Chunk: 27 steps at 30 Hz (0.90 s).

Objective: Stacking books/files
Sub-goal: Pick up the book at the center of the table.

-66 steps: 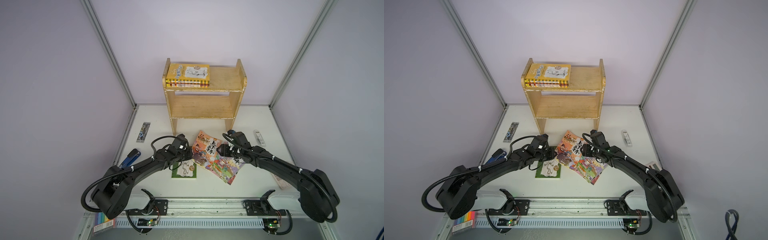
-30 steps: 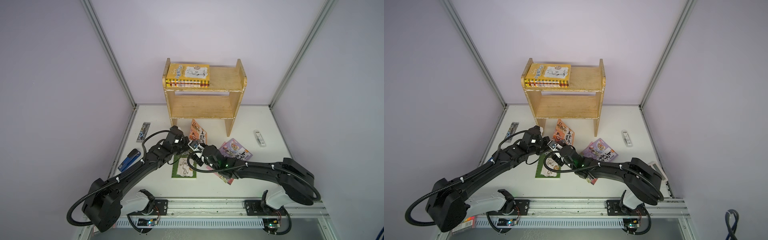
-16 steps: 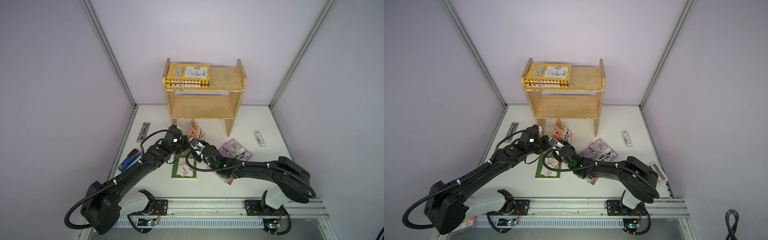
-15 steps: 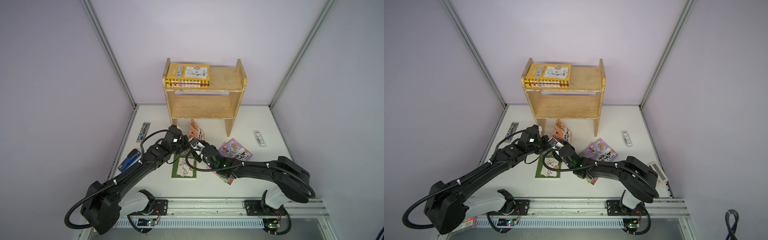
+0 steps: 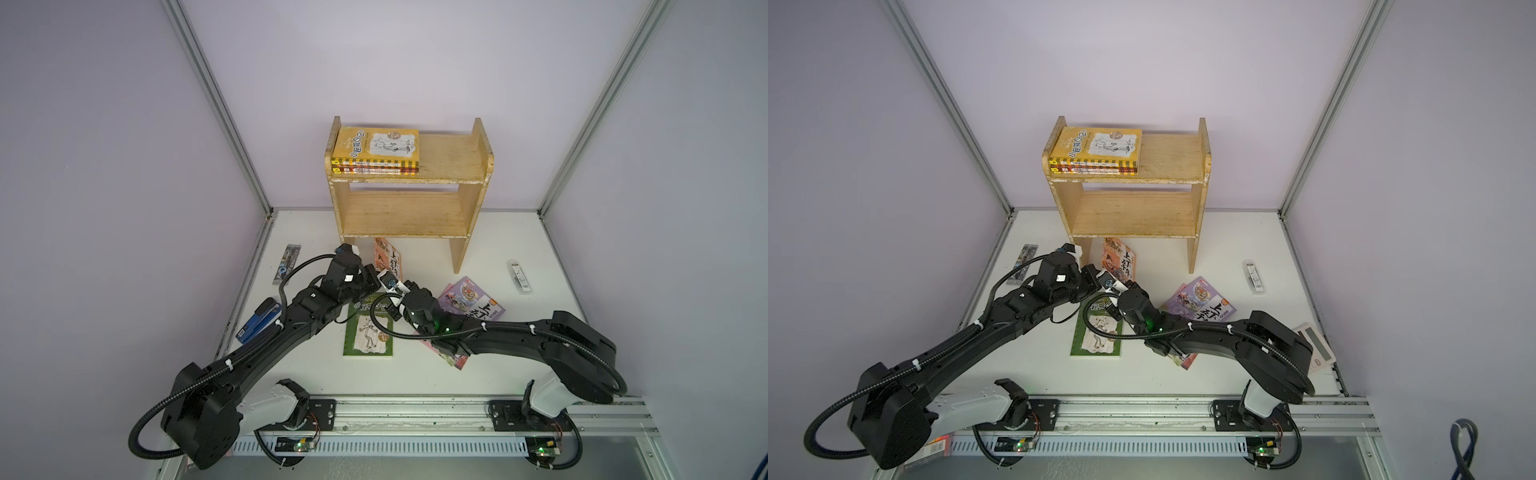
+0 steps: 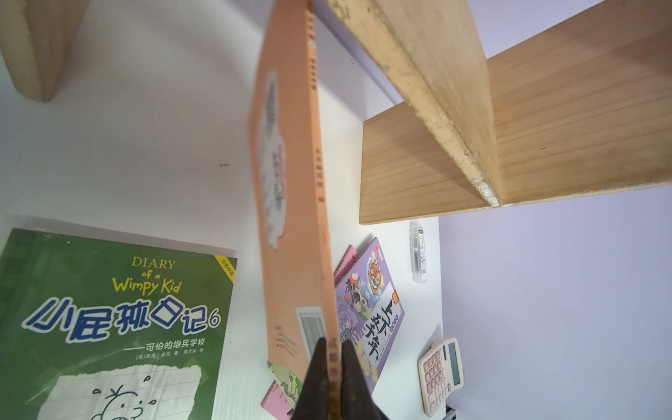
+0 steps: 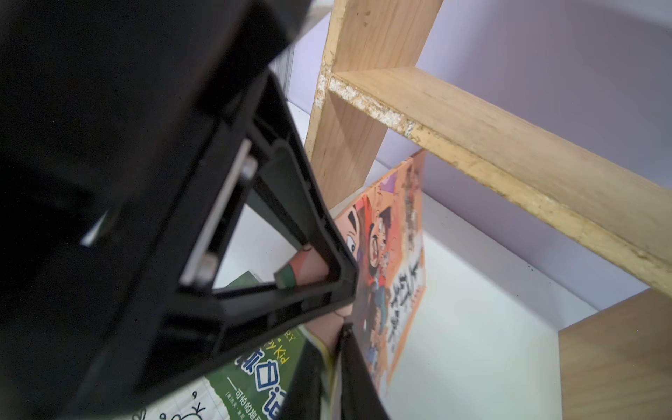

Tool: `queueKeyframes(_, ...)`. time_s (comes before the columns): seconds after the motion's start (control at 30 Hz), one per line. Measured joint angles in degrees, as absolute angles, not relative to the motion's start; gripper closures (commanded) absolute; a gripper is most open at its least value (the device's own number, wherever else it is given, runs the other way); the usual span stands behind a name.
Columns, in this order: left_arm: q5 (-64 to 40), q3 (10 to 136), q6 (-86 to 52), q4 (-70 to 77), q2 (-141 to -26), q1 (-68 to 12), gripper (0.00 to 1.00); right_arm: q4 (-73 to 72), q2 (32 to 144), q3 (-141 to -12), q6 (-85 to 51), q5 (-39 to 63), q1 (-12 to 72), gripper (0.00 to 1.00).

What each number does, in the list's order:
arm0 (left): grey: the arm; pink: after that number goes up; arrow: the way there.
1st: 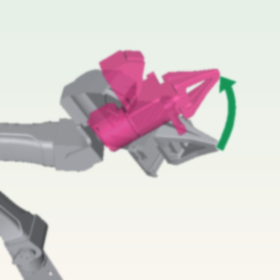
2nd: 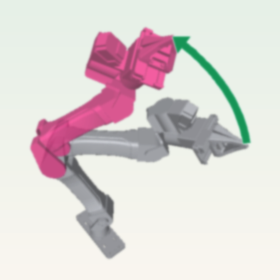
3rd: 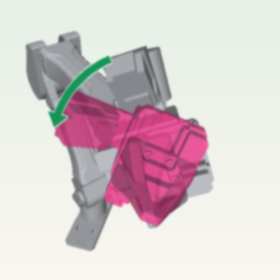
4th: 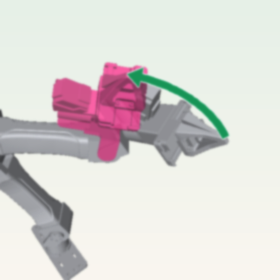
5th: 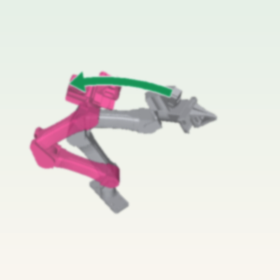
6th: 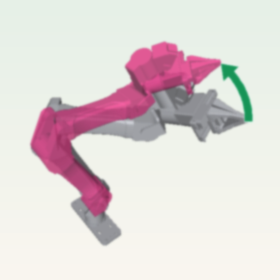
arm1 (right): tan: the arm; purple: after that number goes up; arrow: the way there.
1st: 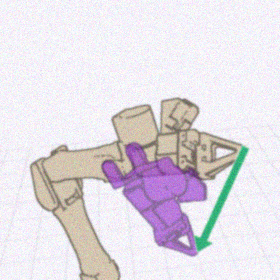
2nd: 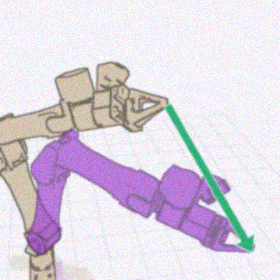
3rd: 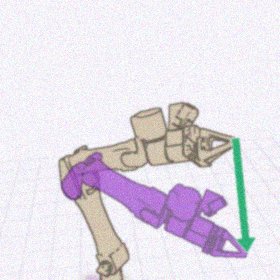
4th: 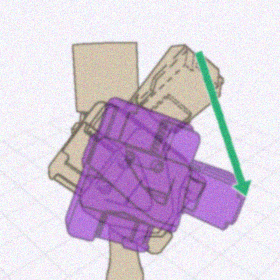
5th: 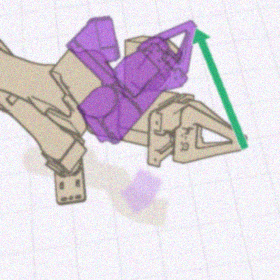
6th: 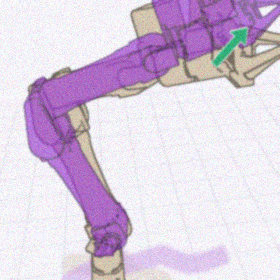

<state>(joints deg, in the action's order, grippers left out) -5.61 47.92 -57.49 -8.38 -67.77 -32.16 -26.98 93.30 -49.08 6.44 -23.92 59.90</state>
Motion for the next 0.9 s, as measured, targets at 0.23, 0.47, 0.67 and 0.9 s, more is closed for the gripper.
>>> queueKeyframes(0.23, -6.81, 47.13, -56.64, -11.97, -66.37, -30.87, 0.29, -26.33, 93.08, -48.8, 14.76, -23.97, 59.88, 1.0)
queueKeyframes(0.47, -10.02, 45.23, -56.21, -13.69, -60.34, -24.71, 0.12, -26.44, 89.84, -44.82, 25.39, -21.91, 60.12, 1.0)
queueKeyframes(0.67, -13.23, 44.42, -56.16, -13.63, -57.3, -18.06, 0.12, -24.84, 86.61, -42.5, 29.85, -20.1, 60.07, 1.0)
queueKeyframes(0.9, -17.65, 43.44, -56.73, -11.4, -61.89, -16.86, 0.13, -24.64, 84.71, -41.41, 31.66, -18.11, 60.55, 1.0)
